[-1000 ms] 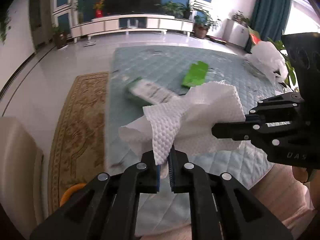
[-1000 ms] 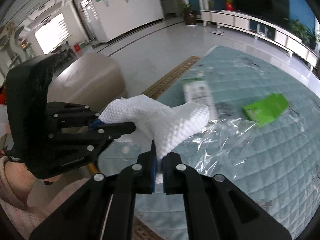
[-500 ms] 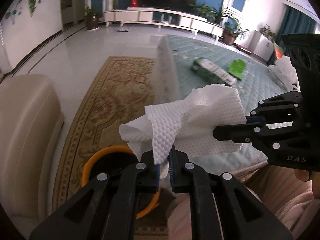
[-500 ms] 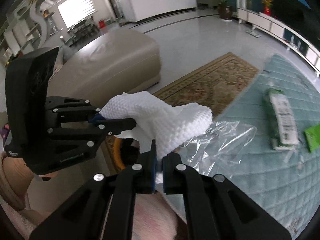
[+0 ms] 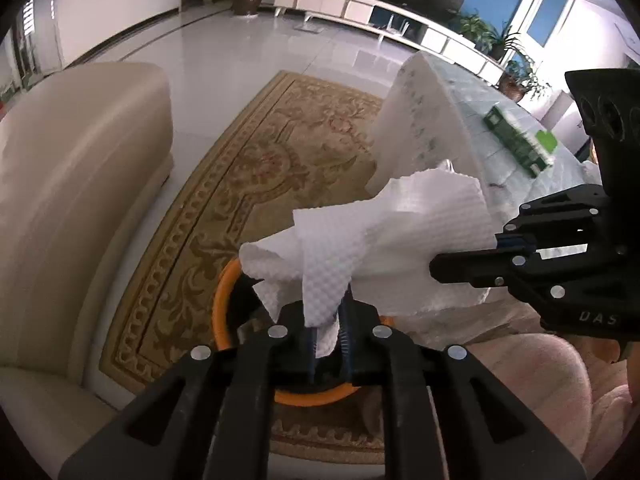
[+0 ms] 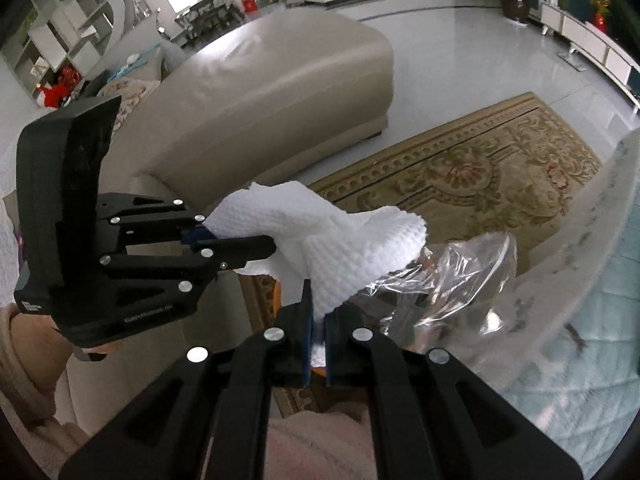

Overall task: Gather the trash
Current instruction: 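Carry the white wipe and clear plastic over the bin with both tools, then open both grippers to drop the wipe and plastic into the bin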

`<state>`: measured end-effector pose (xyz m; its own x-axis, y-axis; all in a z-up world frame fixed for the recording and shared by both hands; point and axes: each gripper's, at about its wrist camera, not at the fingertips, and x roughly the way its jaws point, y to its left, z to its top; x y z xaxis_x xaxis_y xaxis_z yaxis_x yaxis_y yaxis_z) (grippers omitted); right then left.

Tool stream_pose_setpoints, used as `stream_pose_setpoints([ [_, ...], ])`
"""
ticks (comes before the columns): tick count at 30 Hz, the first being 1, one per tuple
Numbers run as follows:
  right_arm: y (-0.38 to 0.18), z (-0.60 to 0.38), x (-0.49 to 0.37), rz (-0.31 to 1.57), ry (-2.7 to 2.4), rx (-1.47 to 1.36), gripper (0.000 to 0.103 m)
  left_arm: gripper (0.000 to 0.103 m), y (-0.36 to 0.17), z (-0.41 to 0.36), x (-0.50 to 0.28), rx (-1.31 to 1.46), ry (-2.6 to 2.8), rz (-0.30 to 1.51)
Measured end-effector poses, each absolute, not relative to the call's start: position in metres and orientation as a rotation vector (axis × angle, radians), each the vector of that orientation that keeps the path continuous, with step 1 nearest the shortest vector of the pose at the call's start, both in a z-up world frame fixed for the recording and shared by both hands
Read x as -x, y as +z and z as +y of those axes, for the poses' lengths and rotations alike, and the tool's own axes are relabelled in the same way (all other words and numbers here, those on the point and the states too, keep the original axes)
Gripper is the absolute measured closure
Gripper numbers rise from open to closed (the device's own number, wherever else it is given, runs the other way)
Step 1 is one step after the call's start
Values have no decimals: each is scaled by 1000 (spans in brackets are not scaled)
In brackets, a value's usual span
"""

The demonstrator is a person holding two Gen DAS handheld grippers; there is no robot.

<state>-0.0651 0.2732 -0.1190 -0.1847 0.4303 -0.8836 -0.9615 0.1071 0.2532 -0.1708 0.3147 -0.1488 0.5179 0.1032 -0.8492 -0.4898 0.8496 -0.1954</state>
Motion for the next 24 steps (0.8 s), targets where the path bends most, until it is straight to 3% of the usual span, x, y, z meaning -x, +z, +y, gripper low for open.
stream_pose_setpoints([
  [16,-188,318,55,1261,1402,748,98,83,-221,353,168,509,423,1059],
  [21,-201,325,54,1286,1380,787,92,71,-234,360,168,534,445,1079],
  [22,-200,326,54,1281,1373,788,74,67,-236,360,167,529,452,1086],
  [23,-201,326,52,1275,1357,796,42,62,-239,360,167,524,458,1095],
  [24,-202,326,52,1262,1335,806,36,59,-241,360,167,521,465,1101],
])
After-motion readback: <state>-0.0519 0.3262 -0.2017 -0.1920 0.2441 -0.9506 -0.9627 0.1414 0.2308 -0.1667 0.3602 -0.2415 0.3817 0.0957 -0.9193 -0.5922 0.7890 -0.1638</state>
